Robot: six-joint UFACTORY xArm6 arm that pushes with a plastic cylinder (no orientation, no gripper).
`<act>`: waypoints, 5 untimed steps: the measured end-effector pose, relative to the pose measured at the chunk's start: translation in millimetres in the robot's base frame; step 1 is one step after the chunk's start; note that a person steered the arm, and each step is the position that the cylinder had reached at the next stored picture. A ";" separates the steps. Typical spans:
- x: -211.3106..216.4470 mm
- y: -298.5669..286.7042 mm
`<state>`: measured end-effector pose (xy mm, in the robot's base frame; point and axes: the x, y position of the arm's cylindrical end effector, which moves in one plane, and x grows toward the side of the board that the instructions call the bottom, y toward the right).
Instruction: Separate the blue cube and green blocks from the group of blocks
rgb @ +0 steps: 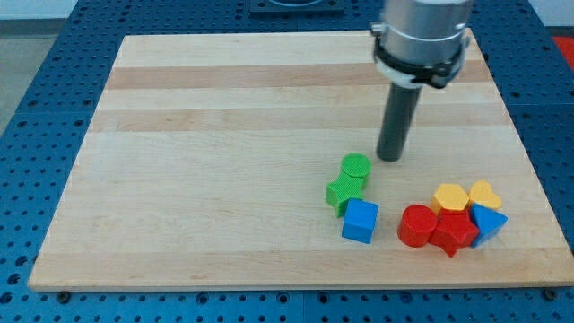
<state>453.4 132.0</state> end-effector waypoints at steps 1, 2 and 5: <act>0.0 39.0; -5.6 -7.2; 83.5 -181.3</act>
<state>536.9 -49.3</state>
